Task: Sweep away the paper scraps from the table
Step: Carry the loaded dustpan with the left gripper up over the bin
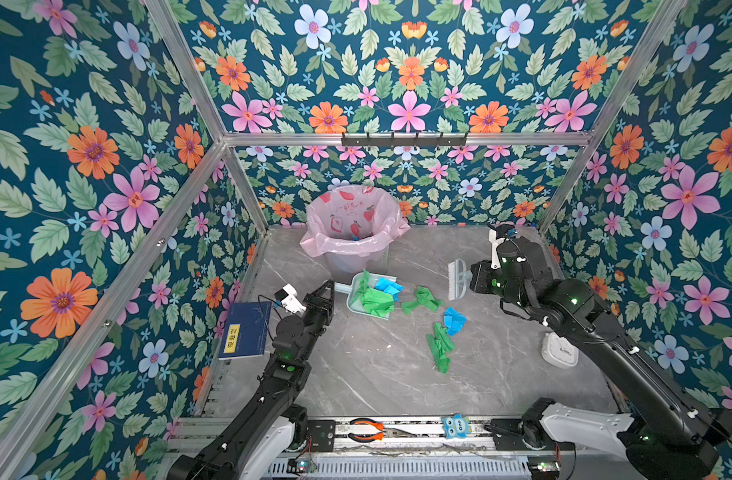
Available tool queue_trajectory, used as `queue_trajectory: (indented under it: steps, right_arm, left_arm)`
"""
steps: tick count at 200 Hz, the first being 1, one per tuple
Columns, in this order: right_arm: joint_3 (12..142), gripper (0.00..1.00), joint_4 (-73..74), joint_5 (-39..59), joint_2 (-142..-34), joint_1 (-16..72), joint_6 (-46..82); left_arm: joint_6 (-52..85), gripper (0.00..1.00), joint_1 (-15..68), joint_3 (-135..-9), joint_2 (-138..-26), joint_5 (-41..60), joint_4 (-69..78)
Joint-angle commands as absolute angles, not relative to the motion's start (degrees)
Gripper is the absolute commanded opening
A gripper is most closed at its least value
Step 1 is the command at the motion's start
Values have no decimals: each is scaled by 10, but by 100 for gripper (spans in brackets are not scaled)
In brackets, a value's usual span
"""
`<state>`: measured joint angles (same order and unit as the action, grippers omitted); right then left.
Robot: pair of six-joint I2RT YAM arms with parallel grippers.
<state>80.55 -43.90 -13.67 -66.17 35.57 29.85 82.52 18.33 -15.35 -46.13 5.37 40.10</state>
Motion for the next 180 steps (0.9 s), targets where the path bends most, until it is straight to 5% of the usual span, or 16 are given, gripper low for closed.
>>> queue_trajectory:
  steps: [1,180]
  right_arm:
    - [803,0,-415,-128,-664,354,301]
    - [798,0,-411,-123,-665,347,299]
  left_arm:
    - [826,0,180,-162,-456,61,401]
    - [824,0,163,-164,-449,77,394]
